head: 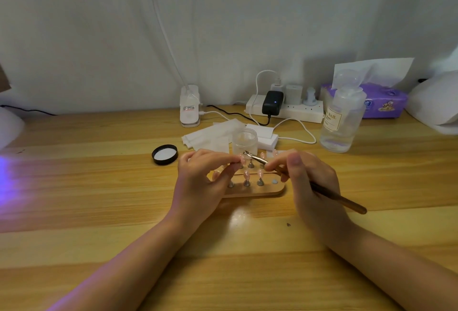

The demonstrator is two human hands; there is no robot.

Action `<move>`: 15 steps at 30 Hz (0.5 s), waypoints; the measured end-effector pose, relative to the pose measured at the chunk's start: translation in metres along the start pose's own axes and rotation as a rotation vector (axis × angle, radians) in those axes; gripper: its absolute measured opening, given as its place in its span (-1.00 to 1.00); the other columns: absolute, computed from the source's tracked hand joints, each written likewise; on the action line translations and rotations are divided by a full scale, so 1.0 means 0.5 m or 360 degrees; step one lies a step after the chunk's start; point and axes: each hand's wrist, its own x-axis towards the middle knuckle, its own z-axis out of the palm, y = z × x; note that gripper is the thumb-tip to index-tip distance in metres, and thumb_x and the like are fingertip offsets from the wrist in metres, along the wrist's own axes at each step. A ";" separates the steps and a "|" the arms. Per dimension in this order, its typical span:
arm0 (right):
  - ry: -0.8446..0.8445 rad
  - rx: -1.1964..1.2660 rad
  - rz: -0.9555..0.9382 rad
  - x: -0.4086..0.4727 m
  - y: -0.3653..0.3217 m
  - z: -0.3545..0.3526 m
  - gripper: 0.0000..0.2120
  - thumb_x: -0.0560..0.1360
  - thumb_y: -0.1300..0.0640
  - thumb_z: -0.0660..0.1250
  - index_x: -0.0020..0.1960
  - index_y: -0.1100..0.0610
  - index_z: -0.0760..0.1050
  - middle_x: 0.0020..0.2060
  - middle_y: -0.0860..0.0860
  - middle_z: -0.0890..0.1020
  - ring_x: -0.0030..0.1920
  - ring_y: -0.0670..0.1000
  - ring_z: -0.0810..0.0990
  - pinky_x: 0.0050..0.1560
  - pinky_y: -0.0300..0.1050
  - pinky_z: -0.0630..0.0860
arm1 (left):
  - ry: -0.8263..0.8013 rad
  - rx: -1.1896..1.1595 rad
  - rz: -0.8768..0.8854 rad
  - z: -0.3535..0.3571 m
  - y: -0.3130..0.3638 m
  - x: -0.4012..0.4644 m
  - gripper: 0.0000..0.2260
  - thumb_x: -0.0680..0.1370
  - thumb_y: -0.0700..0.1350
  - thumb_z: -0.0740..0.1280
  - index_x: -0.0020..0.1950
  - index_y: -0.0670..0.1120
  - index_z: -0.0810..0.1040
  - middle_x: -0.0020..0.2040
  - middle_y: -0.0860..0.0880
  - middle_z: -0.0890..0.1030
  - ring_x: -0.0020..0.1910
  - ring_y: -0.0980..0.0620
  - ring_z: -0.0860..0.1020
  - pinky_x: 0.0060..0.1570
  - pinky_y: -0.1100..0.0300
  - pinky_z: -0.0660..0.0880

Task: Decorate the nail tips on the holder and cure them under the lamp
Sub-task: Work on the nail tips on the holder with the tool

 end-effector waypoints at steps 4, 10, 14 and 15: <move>-0.0014 0.0109 0.0065 -0.003 -0.003 0.001 -0.58 0.56 -0.18 -0.02 -0.26 -0.07 0.51 -0.37 -0.20 0.57 -0.27 -0.18 0.55 -0.19 0.15 0.46 | 0.0003 0.0000 -0.0031 0.001 -0.001 -0.002 -0.83 0.37 -0.16 0.40 -0.06 -0.02 0.64 -0.15 0.17 0.61 -0.13 0.19 0.54 0.04 -0.15 0.37; 0.0061 0.0094 0.0061 -0.001 -0.002 -0.003 -0.61 0.58 -0.13 -0.02 -0.20 -0.03 0.51 -0.29 -0.16 0.59 -0.22 -0.15 0.56 -0.15 0.01 0.46 | 0.0021 -0.0042 -0.0052 0.001 0.000 -0.003 -0.77 0.37 -0.16 0.40 -0.02 0.06 0.57 -0.17 0.17 0.59 -0.14 0.19 0.53 0.05 -0.14 0.36; -0.0002 0.0054 0.0072 0.000 -0.002 0.000 -0.68 0.57 -0.03 0.04 -0.18 -0.03 0.52 -0.26 -0.15 0.60 -0.17 -0.15 0.58 -0.11 0.11 0.50 | 0.0017 -0.0049 -0.0057 0.001 -0.001 -0.003 -0.77 0.37 -0.16 0.39 -0.01 0.06 0.56 -0.18 0.16 0.60 -0.17 0.18 0.54 0.06 -0.13 0.36; -0.0022 0.0042 0.0039 0.000 -0.002 0.001 -0.66 0.58 -0.03 0.03 -0.20 -0.01 0.52 -0.27 -0.14 0.60 -0.17 -0.15 0.57 -0.13 0.11 0.50 | 0.0016 -0.0050 -0.0062 0.002 -0.001 -0.003 -0.77 0.37 -0.16 0.39 -0.01 0.06 0.56 -0.18 0.16 0.60 -0.18 0.18 0.54 0.06 -0.13 0.36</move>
